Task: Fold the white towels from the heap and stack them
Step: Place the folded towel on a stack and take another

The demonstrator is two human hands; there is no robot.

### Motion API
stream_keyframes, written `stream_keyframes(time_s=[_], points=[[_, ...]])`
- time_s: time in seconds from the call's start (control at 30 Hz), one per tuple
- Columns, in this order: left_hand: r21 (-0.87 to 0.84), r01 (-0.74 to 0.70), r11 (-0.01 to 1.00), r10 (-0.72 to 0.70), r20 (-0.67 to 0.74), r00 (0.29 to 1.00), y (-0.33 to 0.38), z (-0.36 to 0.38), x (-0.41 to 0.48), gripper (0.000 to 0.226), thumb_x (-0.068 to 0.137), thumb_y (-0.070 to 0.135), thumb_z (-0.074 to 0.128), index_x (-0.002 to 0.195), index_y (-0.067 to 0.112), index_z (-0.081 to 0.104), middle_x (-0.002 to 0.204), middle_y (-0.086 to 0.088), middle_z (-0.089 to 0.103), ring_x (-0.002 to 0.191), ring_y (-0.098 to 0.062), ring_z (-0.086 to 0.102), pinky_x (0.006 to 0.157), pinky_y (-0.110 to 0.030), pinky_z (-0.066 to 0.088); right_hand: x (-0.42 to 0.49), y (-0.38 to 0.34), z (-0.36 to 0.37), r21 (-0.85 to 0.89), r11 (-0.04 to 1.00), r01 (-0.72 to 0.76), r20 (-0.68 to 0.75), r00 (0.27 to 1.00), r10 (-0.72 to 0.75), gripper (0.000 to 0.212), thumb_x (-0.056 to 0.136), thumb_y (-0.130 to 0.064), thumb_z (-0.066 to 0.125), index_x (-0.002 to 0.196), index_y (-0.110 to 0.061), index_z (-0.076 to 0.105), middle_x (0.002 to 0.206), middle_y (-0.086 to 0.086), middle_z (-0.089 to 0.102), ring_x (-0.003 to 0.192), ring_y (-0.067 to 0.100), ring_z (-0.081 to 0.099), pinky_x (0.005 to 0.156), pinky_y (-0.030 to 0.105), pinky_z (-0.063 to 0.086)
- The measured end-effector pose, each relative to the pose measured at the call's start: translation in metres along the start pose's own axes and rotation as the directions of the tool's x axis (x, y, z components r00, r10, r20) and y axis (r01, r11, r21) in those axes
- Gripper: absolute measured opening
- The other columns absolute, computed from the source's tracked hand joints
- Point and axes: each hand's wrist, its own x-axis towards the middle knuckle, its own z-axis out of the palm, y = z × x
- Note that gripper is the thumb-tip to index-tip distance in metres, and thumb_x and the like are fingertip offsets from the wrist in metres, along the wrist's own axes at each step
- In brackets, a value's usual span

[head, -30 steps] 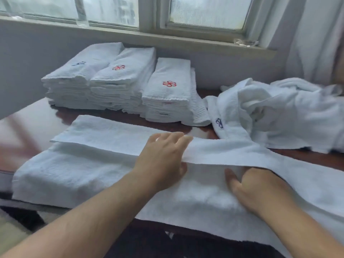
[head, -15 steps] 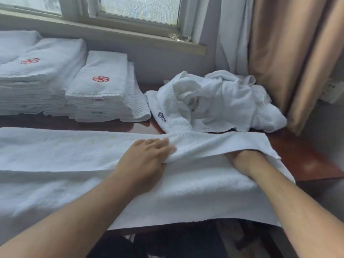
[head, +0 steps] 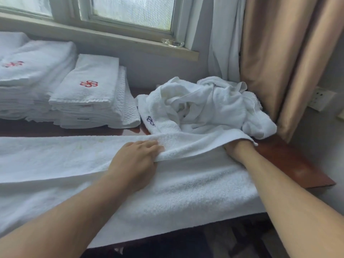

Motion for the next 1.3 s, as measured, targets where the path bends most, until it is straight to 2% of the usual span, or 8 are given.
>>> stream_keyframes(time_s=[0.13, 0.23, 0.47, 0.7, 0.93, 1.03, 1.17, 1.3], points=[[0.026, -0.024, 0.999, 0.024, 0.006, 1.000, -0.002, -0.001, 0.001, 0.038, 0.081, 0.021, 0.065, 0.118, 0.030, 0.068, 0.119, 0.005, 0.069, 0.114, -0.024, 0.063, 0.095, -0.041, 0.049, -0.005, 0.065, -0.028, 0.602, 0.788, 0.128, -0.130, 0.990, -0.062, 0.026, 0.089, -0.016, 0.056, 0.104, -0.020, 0.077, 0.118, 0.017, 0.071, 0.102, 0.034, 0.063, 0.082, 0.036, 0.049], [0.018, -0.087, 0.996, 0.087, -0.022, 0.996, 0.001, -0.001, 0.002, 0.033, 0.080, 0.018, 0.071, 0.112, 0.026, 0.072, 0.112, 0.005, 0.072, 0.105, -0.027, 0.066, 0.089, -0.043, 0.052, 0.001, 0.083, -0.034, 0.826, 0.562, -0.042, -0.014, 0.995, 0.095, 0.034, 0.080, -0.044, 0.047, 0.096, -0.027, 0.071, 0.106, 0.009, 0.073, 0.100, 0.032, 0.066, 0.092, 0.050, 0.054], [-0.001, -0.239, 0.971, 0.237, -0.148, 0.960, 0.003, -0.005, -0.004, 0.012, 0.084, 0.021, 0.080, 0.095, 0.018, 0.078, 0.089, 0.002, 0.073, 0.077, -0.028, 0.064, 0.064, -0.042, 0.053, -0.015, 0.087, -0.026, 0.672, 0.699, 0.243, -0.208, 0.969, -0.136, 0.029, 0.075, -0.030, 0.059, 0.102, -0.038, 0.064, 0.092, -0.015, 0.069, 0.078, -0.003, 0.064, 0.058, 0.013, 0.044], [0.017, -0.333, 0.943, 0.330, -0.197, 0.923, 0.007, -0.011, -0.008, 0.024, 0.087, 0.041, 0.074, 0.078, 0.019, 0.074, 0.068, 0.003, 0.056, 0.058, -0.025, 0.057, 0.043, -0.030, 0.041, -0.012, 0.091, -0.023, 0.715, 0.656, 0.243, -0.320, 0.947, -0.002, 0.031, 0.065, -0.031, 0.062, 0.096, -0.031, 0.064, 0.066, -0.015, 0.067, 0.060, -0.008, 0.060, 0.056, 0.023, 0.041], [-0.011, -0.368, 0.930, 0.365, -0.098, 0.926, 0.009, -0.015, -0.009, 0.050, 0.097, 0.059, 0.043, 0.080, 0.029, 0.079, 0.065, 0.007, 0.060, 0.056, -0.019, 0.059, 0.044, -0.032, 0.047, -0.028, 0.081, -0.029, 0.226, 0.962, 0.152, -0.274, 0.958, -0.087, 0.042, 0.081, -0.018, 0.068, 0.122, -0.023, 0.063, 0.123, 0.009, 0.060, 0.110, 0.030, 0.054, 0.090, 0.040, 0.047], [-0.020, -0.241, 0.970, 0.241, 0.002, 0.970, 0.014, -0.021, -0.010, 0.069, 0.096, 0.069, 0.022, 0.078, 0.030, 0.075, 0.068, 0.009, 0.060, 0.059, -0.016, 0.058, 0.051, -0.030, 0.045, -0.045, 0.056, -0.037, 0.044, 0.932, 0.360, -0.333, 0.885, -0.326, 0.038, 0.090, -0.031, 0.061, 0.126, -0.021, 0.065, 0.132, 0.011, 0.057, 0.126, 0.035, 0.043, 0.103, 0.046, 0.037], [0.022, 0.045, 0.999, -0.047, 0.058, 0.997, 0.012, -0.025, -0.004, 0.055, 0.095, 0.063, 0.021, 0.116, 0.039, 0.066, 0.118, 0.011, 0.063, 0.110, -0.016, 0.057, 0.089, -0.037, 0.050, -0.060, 0.021, -0.028, 0.012, 0.926, 0.378, 0.119, 0.918, -0.377, 0.071, 0.097, -0.066, 0.029, 0.156, -0.027, 0.035, 0.166, 0.011, 0.020, 0.153, 0.033, 0.013, 0.121, 0.049, 0.015], [0.164, 0.108, 0.980, -0.163, 0.372, 0.914, -0.001, -0.013, -0.017, 0.081, 0.086, 0.077, 0.002, 0.157, 0.041, 0.009, 0.167, 0.002, 0.010, 0.154, -0.020, 0.005, 0.124, -0.044, 0.006, -0.062, 0.031, 0.003, -0.137, 0.919, 0.371, 0.253, 0.910, -0.329, 0.093, 0.088, -0.082, 0.008, 0.163, -0.027, 0.004, 0.170, 0.008, -0.008, 0.155, 0.034, -0.009, 0.124, 0.051, -0.003]])
